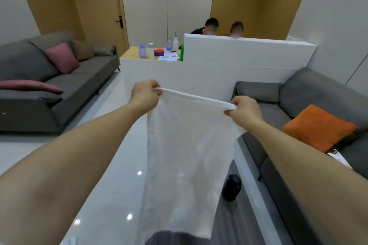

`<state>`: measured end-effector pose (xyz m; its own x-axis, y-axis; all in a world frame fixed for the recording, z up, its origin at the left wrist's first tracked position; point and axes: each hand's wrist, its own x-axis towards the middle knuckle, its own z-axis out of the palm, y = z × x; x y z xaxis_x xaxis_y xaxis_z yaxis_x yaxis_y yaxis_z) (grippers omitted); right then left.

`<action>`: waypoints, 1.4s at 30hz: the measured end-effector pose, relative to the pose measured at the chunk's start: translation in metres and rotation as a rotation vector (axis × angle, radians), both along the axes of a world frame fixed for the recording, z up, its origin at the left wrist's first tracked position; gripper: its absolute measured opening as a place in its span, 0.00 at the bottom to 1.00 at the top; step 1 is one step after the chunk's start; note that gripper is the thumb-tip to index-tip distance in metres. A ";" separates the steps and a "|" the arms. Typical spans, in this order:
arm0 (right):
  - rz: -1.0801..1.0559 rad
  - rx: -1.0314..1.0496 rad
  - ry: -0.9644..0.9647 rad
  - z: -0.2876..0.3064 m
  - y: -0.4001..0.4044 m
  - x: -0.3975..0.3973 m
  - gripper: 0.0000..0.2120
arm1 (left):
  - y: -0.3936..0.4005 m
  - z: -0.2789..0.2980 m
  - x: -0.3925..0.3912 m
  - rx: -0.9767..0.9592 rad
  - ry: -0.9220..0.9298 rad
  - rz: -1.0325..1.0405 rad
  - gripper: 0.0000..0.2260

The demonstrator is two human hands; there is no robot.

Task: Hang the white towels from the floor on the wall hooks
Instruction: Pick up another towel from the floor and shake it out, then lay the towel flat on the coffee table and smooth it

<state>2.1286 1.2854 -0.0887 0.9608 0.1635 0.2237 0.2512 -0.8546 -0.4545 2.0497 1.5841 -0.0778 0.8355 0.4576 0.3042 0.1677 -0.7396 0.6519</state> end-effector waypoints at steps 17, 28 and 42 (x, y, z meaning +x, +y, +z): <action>0.131 -0.180 0.017 -0.079 -0.069 -0.095 0.04 | -0.068 -0.084 -0.118 0.011 -0.012 0.084 0.07; 0.196 -0.364 0.259 -0.306 -0.180 -0.291 0.10 | -0.177 -0.319 -0.332 0.132 0.534 -0.041 0.08; 0.141 -0.364 0.642 -0.374 -0.236 -0.377 0.06 | -0.220 -0.396 -0.419 0.158 0.901 -0.159 0.05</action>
<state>1.7514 1.0494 -0.4627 0.8486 0.2514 -0.4655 0.1504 -0.9582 -0.2433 1.6303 1.3636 -0.4733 0.8363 0.3256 -0.4412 0.4505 -0.8666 0.2144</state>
